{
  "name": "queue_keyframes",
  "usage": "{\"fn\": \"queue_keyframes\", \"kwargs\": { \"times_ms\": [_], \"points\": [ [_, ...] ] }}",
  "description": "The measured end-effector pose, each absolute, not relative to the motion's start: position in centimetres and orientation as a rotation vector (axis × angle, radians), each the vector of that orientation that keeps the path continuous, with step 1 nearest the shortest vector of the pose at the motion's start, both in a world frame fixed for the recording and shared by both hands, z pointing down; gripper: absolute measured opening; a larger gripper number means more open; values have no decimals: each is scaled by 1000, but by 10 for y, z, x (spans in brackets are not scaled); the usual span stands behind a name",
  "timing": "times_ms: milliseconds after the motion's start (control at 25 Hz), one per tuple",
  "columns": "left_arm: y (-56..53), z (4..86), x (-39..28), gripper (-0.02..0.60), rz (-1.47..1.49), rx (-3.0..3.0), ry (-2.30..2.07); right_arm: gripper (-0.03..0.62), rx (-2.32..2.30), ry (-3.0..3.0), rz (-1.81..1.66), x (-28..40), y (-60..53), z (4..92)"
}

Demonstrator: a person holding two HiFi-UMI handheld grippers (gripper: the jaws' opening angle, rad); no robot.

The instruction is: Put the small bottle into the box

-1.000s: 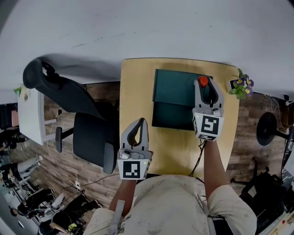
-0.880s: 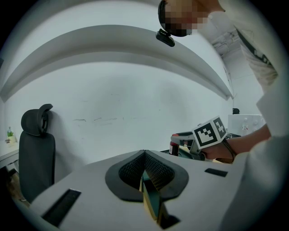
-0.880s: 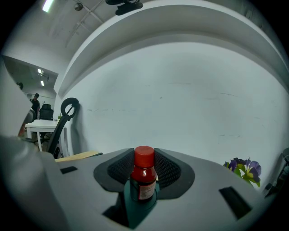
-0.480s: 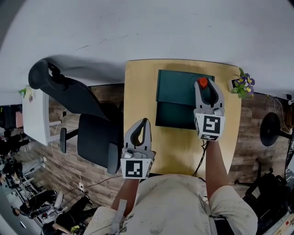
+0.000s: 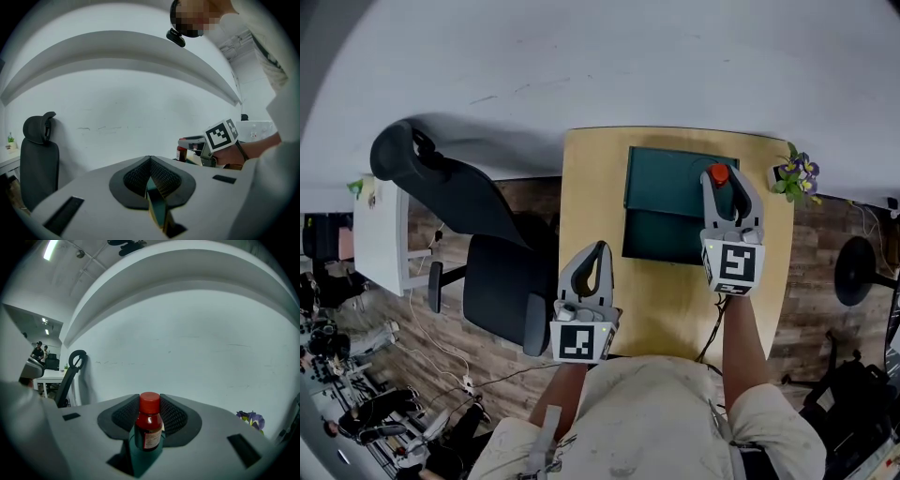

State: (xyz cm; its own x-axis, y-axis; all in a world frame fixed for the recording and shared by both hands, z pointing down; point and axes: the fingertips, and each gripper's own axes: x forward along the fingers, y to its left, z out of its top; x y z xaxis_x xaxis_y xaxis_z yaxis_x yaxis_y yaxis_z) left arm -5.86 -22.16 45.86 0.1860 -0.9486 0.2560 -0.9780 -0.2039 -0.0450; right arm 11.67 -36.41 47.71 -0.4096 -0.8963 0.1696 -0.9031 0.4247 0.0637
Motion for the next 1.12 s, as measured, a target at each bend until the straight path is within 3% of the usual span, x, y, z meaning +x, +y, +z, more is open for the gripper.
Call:
{"fn": "queue_keyframes", "kwargs": {
  "times_ms": [1120],
  "points": [
    [-214,400,-94,8,185,2444,-1932,147,1666,-2499,-60,110,-305,397]
  ]
}}
